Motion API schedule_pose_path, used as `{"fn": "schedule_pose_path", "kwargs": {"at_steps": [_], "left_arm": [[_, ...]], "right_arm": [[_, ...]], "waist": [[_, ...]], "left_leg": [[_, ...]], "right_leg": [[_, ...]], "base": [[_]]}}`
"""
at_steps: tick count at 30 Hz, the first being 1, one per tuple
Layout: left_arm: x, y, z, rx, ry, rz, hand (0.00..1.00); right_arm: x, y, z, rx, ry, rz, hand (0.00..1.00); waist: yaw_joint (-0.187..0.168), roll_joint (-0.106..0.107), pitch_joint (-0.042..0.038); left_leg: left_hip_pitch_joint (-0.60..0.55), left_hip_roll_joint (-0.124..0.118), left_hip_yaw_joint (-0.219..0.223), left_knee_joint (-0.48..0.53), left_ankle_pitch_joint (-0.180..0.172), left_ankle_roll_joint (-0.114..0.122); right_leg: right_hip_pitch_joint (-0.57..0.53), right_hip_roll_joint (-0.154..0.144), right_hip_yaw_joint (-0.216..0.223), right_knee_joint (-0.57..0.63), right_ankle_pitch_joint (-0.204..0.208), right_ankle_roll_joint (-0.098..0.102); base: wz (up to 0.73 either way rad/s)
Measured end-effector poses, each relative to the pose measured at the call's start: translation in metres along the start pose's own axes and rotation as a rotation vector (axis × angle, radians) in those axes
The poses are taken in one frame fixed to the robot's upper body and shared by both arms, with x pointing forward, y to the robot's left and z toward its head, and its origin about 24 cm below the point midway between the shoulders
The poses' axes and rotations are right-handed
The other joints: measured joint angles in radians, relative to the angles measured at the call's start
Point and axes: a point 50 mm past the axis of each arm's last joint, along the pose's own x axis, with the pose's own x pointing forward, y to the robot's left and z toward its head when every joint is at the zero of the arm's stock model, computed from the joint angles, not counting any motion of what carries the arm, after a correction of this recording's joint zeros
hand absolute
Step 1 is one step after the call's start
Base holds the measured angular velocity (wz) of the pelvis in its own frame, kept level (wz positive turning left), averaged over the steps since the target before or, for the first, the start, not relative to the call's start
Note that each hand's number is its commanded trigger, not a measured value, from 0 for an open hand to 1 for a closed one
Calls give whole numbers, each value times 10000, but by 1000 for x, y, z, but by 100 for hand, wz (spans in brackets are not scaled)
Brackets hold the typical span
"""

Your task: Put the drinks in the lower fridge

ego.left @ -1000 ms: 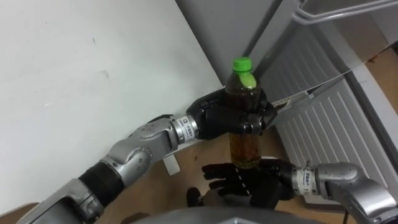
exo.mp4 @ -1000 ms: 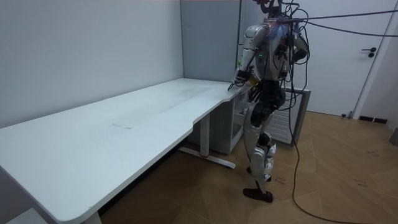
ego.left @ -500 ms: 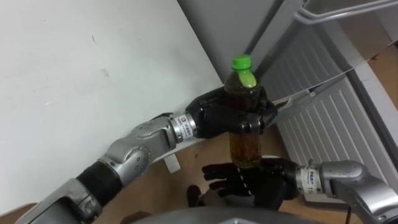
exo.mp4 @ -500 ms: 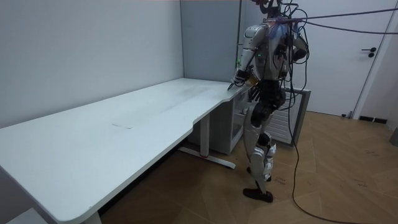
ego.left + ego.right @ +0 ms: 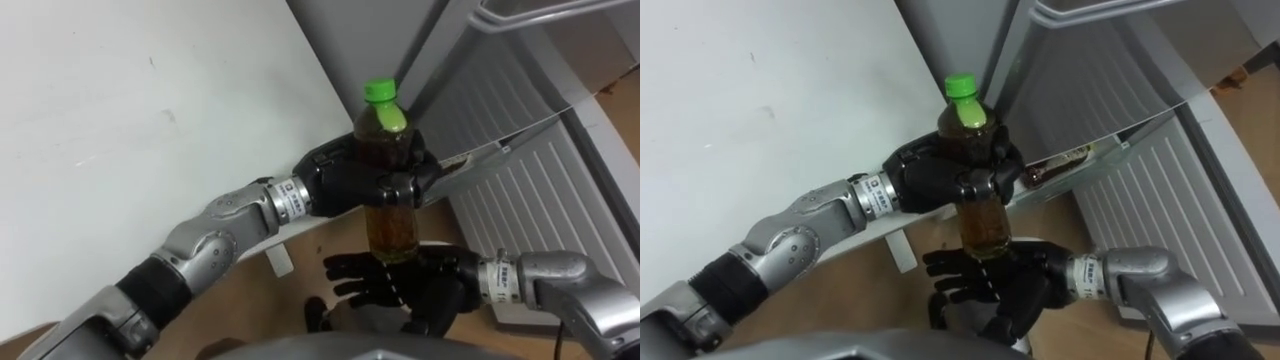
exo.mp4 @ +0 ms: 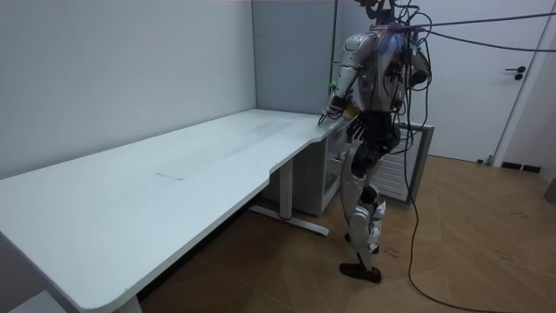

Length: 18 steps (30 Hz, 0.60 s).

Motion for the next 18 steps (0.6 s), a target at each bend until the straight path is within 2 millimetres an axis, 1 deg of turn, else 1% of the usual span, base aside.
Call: {"fn": "schedule_pose_path", "kwargs": {"at_steps": [5, 10, 18], "left_arm": [[0, -3, 7, 186, -188, -176, 100], [0, -4, 7, 199, -199, -195, 100], [-4, -3, 8, 296, -127, -193, 100]], "right_arm": [[-3, -1, 4, 121, -397, 32, 0], [-4, -1, 4, 126, -441, 44, 0], [-4, -1, 4, 115, -426, 42, 0]], "waist": [[-5, -1, -4], [-5, -25, -6], [-10, -229, -12]], "left_leg": [[-1, 0, -21, 1, 0, 0], [1, -2, -49, 51, 1, 0], [1, 2, -40, 154, 2, -2]], "right_leg": [[9, -12, -41, -1, -5, -7], [57, -25, -69, -22, -8, -9], [87, -16, -76, -31, -20, -25]], "base": [[0], [1], [0]]}}
